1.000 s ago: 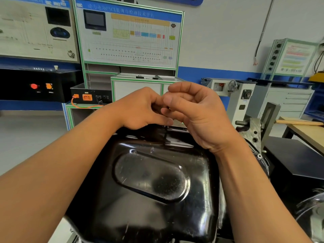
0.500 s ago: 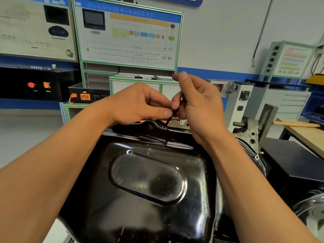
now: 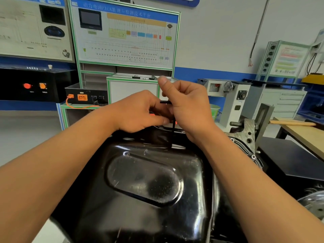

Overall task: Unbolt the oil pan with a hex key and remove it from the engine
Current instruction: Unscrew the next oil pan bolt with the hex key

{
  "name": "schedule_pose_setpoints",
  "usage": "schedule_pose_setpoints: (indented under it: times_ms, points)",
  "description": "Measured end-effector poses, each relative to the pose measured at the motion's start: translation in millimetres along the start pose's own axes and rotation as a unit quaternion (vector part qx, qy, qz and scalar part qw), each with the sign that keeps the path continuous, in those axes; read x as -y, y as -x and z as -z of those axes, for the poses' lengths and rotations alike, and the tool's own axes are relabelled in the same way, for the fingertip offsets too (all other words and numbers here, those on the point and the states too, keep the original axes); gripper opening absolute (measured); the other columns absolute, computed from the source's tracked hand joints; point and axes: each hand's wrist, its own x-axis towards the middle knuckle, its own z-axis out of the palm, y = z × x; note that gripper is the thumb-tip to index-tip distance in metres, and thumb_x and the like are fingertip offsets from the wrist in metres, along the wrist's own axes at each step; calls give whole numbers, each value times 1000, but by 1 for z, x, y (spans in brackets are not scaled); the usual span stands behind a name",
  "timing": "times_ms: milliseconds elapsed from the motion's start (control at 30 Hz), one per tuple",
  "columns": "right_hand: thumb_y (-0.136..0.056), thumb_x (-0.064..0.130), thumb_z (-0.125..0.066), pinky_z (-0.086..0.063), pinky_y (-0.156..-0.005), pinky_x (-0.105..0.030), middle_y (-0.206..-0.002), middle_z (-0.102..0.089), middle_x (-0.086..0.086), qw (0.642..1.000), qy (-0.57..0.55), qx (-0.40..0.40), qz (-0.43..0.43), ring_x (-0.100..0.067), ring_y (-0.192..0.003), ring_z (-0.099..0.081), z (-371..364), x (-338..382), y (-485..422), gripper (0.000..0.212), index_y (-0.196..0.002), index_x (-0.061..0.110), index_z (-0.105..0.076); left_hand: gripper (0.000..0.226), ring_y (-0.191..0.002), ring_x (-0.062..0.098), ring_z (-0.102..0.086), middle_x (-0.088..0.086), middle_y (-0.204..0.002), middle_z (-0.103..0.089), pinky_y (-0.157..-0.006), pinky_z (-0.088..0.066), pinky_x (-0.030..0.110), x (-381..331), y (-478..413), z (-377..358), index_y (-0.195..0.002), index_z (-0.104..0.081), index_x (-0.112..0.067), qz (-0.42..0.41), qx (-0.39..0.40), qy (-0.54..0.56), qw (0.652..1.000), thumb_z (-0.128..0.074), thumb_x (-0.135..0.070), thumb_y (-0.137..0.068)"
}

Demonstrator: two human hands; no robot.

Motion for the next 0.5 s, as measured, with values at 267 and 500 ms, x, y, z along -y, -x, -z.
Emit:
schedule_pose_setpoints:
  times_ms: [267, 500]
  points:
    - [-95, 31, -68, -35, -43, -15, -53, -50, 4, 992, -93, -78, -43, -5, -42, -37, 8, 1, 1, 42, -58, 14, -55, 32, -89, -3, -68, -24, -85, -73, -81, -47, 6, 6, -7, 0, -106, -70, -33, 90, 50, -18, 994, -53, -7, -99]
    - [-97, 28, -65, -29, -49, -26, -51, -50, 9, 949, -215, -227, -50, -7, -44, -34, 21, 3, 5, 41, -57, 19, -59, 45, -91, -9, -67, -22, -100, -72, -78, -46, 4, 9, -11, -5, -107, -73, -29, 114, 66, -22, 991, -44, 4, -96]
